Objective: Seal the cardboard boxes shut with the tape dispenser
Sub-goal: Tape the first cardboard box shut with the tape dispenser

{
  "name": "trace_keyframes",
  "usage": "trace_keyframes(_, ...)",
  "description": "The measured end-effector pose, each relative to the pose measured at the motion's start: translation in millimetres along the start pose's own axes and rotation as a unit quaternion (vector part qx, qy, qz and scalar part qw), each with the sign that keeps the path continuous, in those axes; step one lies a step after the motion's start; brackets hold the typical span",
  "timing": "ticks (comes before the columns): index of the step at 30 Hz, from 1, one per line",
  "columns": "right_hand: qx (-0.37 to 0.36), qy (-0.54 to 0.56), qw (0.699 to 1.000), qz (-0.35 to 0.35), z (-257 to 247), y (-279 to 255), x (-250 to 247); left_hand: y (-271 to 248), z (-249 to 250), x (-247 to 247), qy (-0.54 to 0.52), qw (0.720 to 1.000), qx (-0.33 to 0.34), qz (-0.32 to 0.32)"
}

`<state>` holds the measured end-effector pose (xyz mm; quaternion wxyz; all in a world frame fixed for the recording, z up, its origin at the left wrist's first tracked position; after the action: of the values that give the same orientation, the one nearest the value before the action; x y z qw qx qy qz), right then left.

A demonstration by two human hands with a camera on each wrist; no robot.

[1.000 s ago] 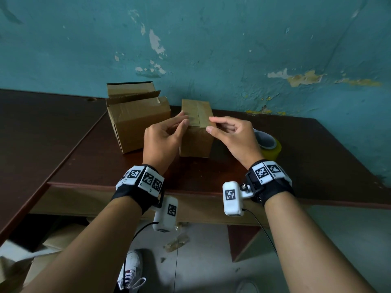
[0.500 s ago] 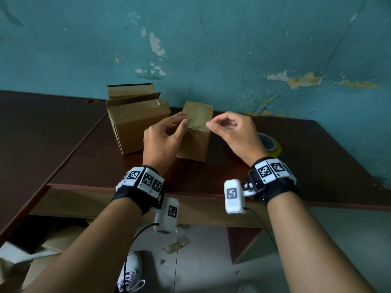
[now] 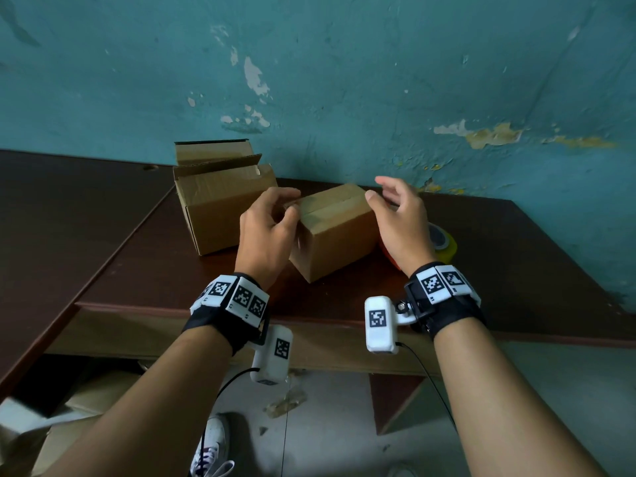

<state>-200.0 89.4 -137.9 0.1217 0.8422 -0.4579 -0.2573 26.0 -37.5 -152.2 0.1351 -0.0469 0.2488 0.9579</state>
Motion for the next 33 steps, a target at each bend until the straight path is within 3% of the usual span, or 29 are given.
trace_keyframes(8,0.006,0.015,1.0,0.009,0,-2,-3,6,0,-13,0.083,0.994,0.016,0.062)
trace_keyframes(12,0.001,-0.006,1.0,0.019,0,0,-8,4,-4,-6,0.041,0.999,-0.026,0.019)
trace_keyframes(19,0.006,-0.011,1.0,0.02,1,-1,-10,1,-2,2,-0.014,1.0,-0.015,-0.009)
trace_keyframes(29,0.019,-0.018,1.0,0.01,1,-3,-5,-5,-13,19,0.012,0.996,-0.031,-0.083)
trace_keyframes(33,0.017,-0.017,1.0,-0.009,-1,-6,-1,-4,-6,21,0.051,0.996,0.01,-0.078)
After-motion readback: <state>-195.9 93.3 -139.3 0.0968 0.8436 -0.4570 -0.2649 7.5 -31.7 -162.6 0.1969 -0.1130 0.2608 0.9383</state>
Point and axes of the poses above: each hand's wrist, its own y-axis towards the middle knuckle, its own x-axis out of the palm, z = x × y, the point moved 10 cm from there along y, towards the middle knuckle, and after that the axes turned 6 degrees about z, right-handed, at the moved point
